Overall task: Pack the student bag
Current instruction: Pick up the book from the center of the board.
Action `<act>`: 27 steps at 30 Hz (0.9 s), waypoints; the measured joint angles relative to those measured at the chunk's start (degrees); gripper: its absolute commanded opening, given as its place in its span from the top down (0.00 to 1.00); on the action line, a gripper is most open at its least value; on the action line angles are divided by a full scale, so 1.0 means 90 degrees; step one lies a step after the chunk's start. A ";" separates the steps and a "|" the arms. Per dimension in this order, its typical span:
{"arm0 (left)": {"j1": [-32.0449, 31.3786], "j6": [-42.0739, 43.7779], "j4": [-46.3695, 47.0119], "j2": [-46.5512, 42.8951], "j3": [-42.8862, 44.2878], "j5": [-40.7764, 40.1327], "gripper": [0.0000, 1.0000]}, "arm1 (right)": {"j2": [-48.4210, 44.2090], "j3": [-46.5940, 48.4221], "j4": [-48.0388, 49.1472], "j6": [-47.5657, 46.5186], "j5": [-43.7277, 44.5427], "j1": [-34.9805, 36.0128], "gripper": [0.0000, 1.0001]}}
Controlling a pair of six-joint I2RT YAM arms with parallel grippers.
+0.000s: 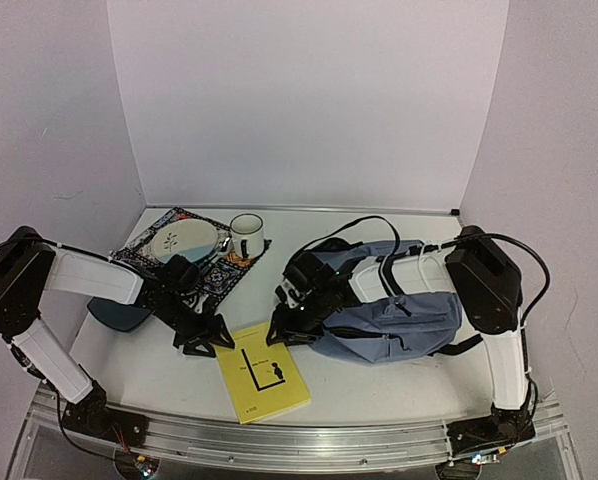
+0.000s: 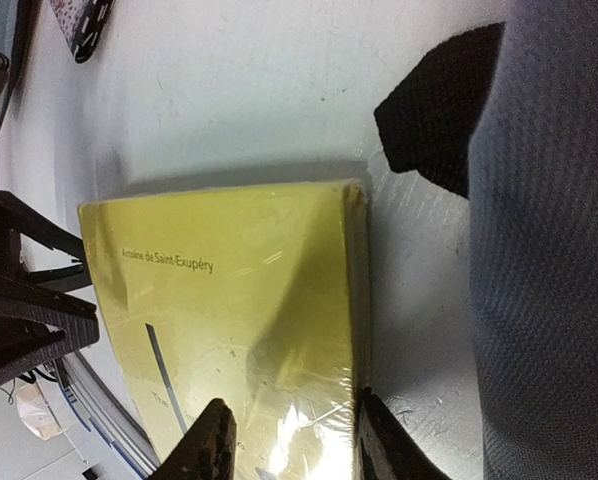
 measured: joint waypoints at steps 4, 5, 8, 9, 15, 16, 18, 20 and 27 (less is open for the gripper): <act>0.0032 -0.0051 0.0000 -0.0022 -0.0041 0.0036 0.49 | -0.0036 -0.0097 0.0141 0.0034 -0.0078 -0.0039 0.67; 0.0036 -0.0066 -0.0007 -0.0056 -0.0068 0.0022 0.49 | -0.0063 -0.0129 0.0202 0.0053 -0.0097 -0.0049 0.69; 0.0036 -0.0175 -0.0015 -0.0231 -0.0197 -0.0097 0.50 | -0.0233 -0.0233 0.0425 0.0158 -0.0136 -0.0058 0.81; 0.0039 -0.0214 0.0000 -0.0308 -0.0262 -0.0126 0.51 | -0.0304 -0.0253 0.0483 0.0168 -0.0151 -0.0061 0.83; 0.0044 -0.0627 0.0221 -0.1001 -0.0726 -0.0245 0.53 | -0.0644 -0.0406 0.0787 0.0287 -0.0243 -0.0061 1.00; 0.0046 -0.0692 0.0253 -0.1115 -0.0797 -0.0265 0.54 | -0.0692 -0.0432 0.0845 0.0325 -0.0265 -0.0061 1.00; 0.0046 -0.0797 0.0338 -0.1294 -0.0925 -0.0321 0.54 | -0.0731 -0.0457 0.0933 0.0328 -0.0301 -0.0061 1.00; 0.0051 -0.0872 0.0381 -0.1394 -0.0986 -0.0359 0.55 | -0.0784 -0.0510 0.1035 0.0330 -0.0338 -0.0058 1.00; 0.0049 -0.1037 0.0816 -0.1649 -0.1161 -0.0505 0.50 | -0.1112 -0.0770 0.1139 0.0330 -0.0306 -0.0058 1.00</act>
